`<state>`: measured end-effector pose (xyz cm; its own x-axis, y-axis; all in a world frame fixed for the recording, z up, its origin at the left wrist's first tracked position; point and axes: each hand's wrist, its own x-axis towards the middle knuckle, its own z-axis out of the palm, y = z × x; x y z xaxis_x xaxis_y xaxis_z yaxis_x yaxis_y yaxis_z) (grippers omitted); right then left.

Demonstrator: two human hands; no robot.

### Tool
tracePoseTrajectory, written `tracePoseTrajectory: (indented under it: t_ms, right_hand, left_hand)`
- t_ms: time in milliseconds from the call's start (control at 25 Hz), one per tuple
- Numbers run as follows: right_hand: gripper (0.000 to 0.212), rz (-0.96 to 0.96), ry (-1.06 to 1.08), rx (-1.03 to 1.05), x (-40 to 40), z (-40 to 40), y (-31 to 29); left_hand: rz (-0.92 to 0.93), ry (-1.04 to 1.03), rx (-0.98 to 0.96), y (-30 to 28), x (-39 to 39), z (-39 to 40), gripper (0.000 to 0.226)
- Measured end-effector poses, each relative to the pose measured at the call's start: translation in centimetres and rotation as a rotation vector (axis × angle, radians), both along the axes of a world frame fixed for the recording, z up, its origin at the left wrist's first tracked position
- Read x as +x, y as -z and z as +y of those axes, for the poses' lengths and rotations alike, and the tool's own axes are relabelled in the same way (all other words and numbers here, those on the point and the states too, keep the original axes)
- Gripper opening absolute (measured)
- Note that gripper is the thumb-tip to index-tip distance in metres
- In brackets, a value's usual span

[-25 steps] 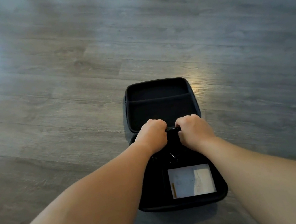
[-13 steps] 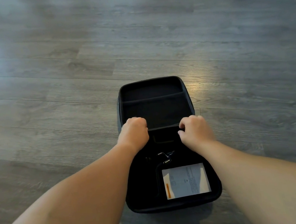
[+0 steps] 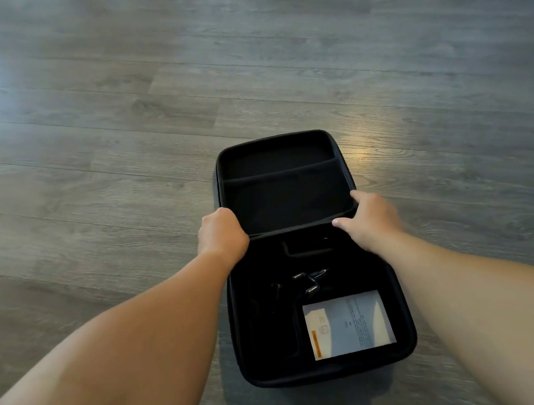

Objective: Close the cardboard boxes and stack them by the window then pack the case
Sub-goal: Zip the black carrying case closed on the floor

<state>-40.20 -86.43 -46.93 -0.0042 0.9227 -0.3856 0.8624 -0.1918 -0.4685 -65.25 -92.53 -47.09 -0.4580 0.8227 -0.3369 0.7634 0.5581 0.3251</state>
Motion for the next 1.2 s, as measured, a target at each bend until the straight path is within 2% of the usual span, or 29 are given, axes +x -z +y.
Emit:
tracePoseTrajectory:
  t_ms: [80, 160, 240, 280, 400, 560, 680, 800, 880, 920, 1000, 1080, 1200]
  right_hand:
    - [0.072, -0.011, -0.006, 0.031, -0.8, 1.1, -0.3]
    - [0.060, -0.028, 0.026, 0.079, -1.6, 2.4, -0.7]
    - [0.045, -0.011, 0.049, 0.102, -2.2, 3.4, -1.1]
    - [0.041, 0.021, 0.065, 0.110, -2.5, 3.6, -1.1]
    - [0.042, 0.101, 0.136, 0.174, -3.4, 4.0, -0.9]
    - [0.032, 0.188, 0.201, 0.179, -3.5, 4.6, -1.4]
    - [0.026, 0.335, 0.116, 0.156, -3.1, 4.9, -2.3]
    - [0.047, 0.594, 0.047, 0.145, -2.8, 5.2, -3.2]
    - [0.061, 0.825, 0.029, 0.077, -2.5, 5.3, -3.9]
    - [0.060, 0.911, 0.043, 0.043, -2.2, 5.3, -4.2]
    - [0.044, 0.958, 0.106, 0.020, -1.7, 5.3, -4.9]
    - [0.025, 0.914, 0.167, 0.032, -1.1, 5.7, -5.3]
    - [0.043, 0.951, 0.235, -0.009, -0.8, 5.7, -5.8]
  left_hand:
    - [-0.061, -0.088, 0.037, -0.3, -0.2, 0.9, 0.017]
    - [-0.108, -0.184, 0.093, -0.8, -1.3, 2.0, 0.005]
    - [-0.164, -0.312, 0.121, -0.9, -2.8, 3.0, 0.029]
    - [-0.205, -0.371, 0.119, -1.0, -3.4, 3.2, 0.034]
    - [-0.278, -0.460, 0.125, -0.7, -4.2, 3.2, 0.017]
    - [-0.254, -0.432, 0.144, -0.2, -4.5, 2.9, 0.016]
    - [-0.284, -0.383, 0.245, -0.7, -4.7, 3.0, 0.022]
    - [-0.269, -0.296, 0.359, -1.6, -5.2, 3.3, 0.022]
    - [-0.380, -0.274, 0.414, -2.5, -5.4, 3.6, 0.033]
    - [-0.477, -0.282, 0.435, -2.9, -5.4, 3.6, 0.044]
    - [-0.729, -0.346, 0.478, -3.6, -5.4, 3.4, 0.060]
    - [-0.954, -0.393, 0.500, -3.8, -5.6, 3.2, 0.053]
    - [-1.061, -0.421, 0.486, -4.4, -6.0, 2.8, 0.037]
